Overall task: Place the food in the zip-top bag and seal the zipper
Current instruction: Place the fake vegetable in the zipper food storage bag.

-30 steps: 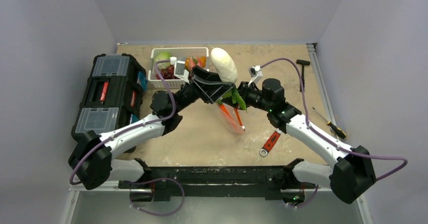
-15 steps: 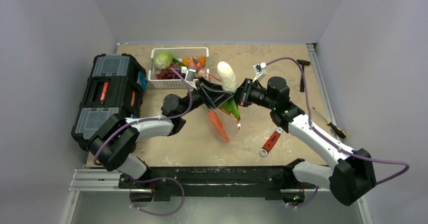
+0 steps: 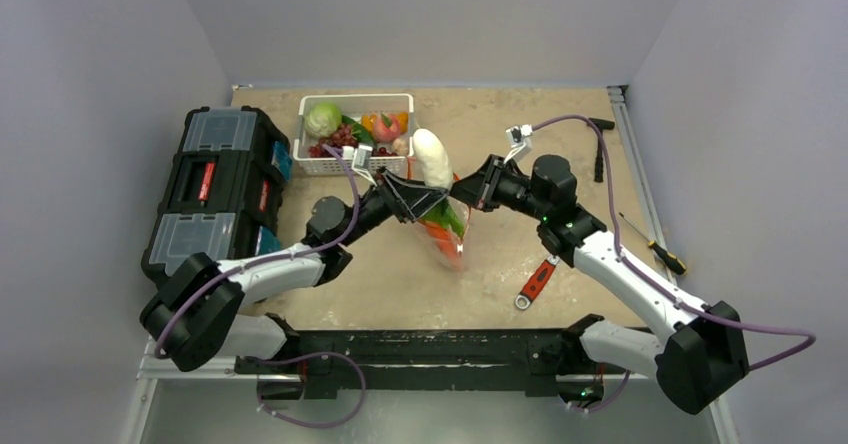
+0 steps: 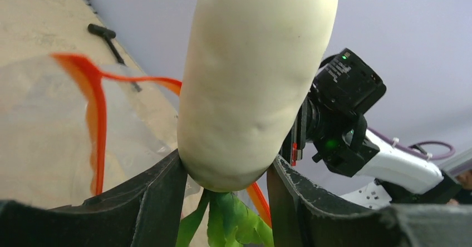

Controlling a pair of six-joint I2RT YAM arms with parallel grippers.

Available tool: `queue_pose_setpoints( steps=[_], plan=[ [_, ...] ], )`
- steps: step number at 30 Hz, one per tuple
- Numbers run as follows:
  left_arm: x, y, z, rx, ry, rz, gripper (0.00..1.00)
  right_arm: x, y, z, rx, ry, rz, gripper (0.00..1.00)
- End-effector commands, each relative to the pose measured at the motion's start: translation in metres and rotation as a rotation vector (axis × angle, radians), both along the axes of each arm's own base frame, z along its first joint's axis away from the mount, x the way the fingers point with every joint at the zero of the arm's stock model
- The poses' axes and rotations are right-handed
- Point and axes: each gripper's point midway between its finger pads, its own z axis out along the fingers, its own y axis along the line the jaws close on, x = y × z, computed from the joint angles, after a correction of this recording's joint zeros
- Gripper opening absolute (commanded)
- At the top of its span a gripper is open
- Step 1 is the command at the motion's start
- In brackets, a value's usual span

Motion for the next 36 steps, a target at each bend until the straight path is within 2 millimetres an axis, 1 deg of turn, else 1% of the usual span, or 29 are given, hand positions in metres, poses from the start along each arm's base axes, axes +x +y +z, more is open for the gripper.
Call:
queue_pose_setpoints(
  steps=[1,2,3,9,14,16,19,20,21,24,26,30,32,34,36],
  plan=[
    [0.005,-0.004,-0.032,0.113,0.294,0.029,0.00,0.012,-0.004,0.041,0.099,-0.138,-0.067,0.00],
    [0.005,-0.004,-0.047,0.172,0.385,0.041,0.00,0.012,-0.004,0.045,0.119,-0.154,-0.067,0.00],
    [0.005,-0.002,-0.052,0.203,0.430,0.059,0.00,0.012,-0.004,0.045,0.128,-0.159,-0.071,0.00],
    [0.007,0.020,-0.058,0.235,0.575,0.213,0.00,0.012,-0.006,0.051,0.158,-0.213,-0.117,0.00],
    [0.002,0.018,-0.063,0.240,0.697,0.209,0.00,0.010,0.000,0.058,0.180,-0.246,-0.150,0.00],
    [0.001,0.015,-0.062,0.252,0.703,0.193,0.00,0.010,0.005,0.061,0.184,-0.262,-0.155,0.00],
    [-0.002,0.013,-0.064,0.296,0.734,0.185,0.00,0.012,0.010,0.059,0.175,-0.264,-0.174,0.00],
    [-0.006,0.016,-0.072,0.339,0.762,0.187,0.00,0.012,0.011,0.058,0.164,-0.269,-0.175,0.00],
    [-0.008,0.017,-0.073,0.356,0.769,0.182,0.00,0.014,0.011,0.057,0.154,-0.265,-0.181,0.00],
    [-0.013,0.019,-0.069,0.366,0.771,0.167,0.00,0.015,0.010,0.056,0.129,-0.285,-0.190,0.00],
    [-0.018,0.019,-0.066,0.371,0.770,0.152,0.00,0.017,0.009,0.052,0.100,-0.299,-0.191,0.00],
    [-0.027,0.023,-0.057,0.427,0.755,0.126,0.00,0.023,0.005,0.036,-0.009,-0.316,-0.208,0.00],
    [-0.033,0.024,-0.055,0.442,0.758,0.106,0.00,0.025,0.004,0.032,-0.060,-0.340,-0.205,0.00],
    [-0.038,0.023,-0.052,0.430,0.764,0.079,0.00,0.026,0.006,0.029,-0.091,-0.370,-0.186,0.00],
    [-0.041,0.020,-0.044,0.398,0.757,0.048,0.00,0.026,0.009,0.023,-0.124,-0.389,-0.164,0.00]
  ],
)
